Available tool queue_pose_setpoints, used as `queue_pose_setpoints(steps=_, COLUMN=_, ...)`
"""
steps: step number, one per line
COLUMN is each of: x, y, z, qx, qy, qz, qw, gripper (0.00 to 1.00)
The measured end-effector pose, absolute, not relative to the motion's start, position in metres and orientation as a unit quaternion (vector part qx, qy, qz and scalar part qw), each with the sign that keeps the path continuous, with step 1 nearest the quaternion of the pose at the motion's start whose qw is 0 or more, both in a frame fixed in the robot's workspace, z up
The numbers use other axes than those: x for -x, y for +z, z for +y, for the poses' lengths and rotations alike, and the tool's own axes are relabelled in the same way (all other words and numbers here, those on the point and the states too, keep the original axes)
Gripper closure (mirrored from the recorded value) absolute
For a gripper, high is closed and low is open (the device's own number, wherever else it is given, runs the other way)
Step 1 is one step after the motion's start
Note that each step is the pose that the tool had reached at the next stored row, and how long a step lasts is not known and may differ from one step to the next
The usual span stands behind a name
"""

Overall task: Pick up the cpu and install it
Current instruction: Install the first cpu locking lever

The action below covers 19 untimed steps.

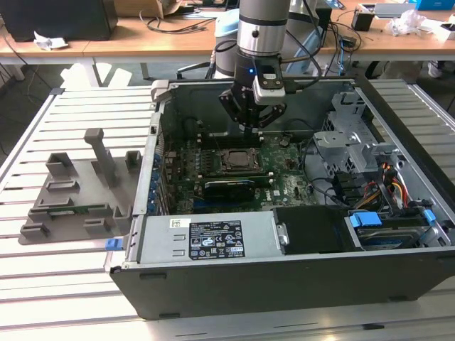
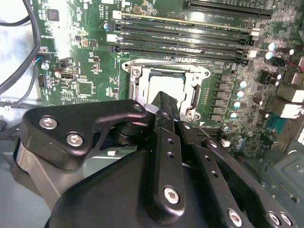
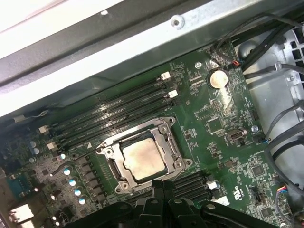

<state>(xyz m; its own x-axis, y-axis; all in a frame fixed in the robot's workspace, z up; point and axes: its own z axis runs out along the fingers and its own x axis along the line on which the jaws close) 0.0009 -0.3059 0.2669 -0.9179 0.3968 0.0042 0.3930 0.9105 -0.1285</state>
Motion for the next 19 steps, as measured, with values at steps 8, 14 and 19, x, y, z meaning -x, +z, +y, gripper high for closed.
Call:
queue_pose_setpoints(steps=8, x=-0.0010, y=0.2669, z=-0.3059, qx=0.161, qy=0.063, qz=-0.985, qw=0.012, gripper=0.89)
queue_pose_setpoints(steps=14, x=-0.0009, y=0.2669, z=-0.3059, qx=0.144, qy=0.063, qz=-0.988, qw=0.011, gripper=0.89)
queue_pose_setpoints(steps=19, x=-0.0009, y=0.2669, z=-0.3058, qx=0.127, qy=0.024, qz=-0.991, qw=0.016, gripper=0.89)
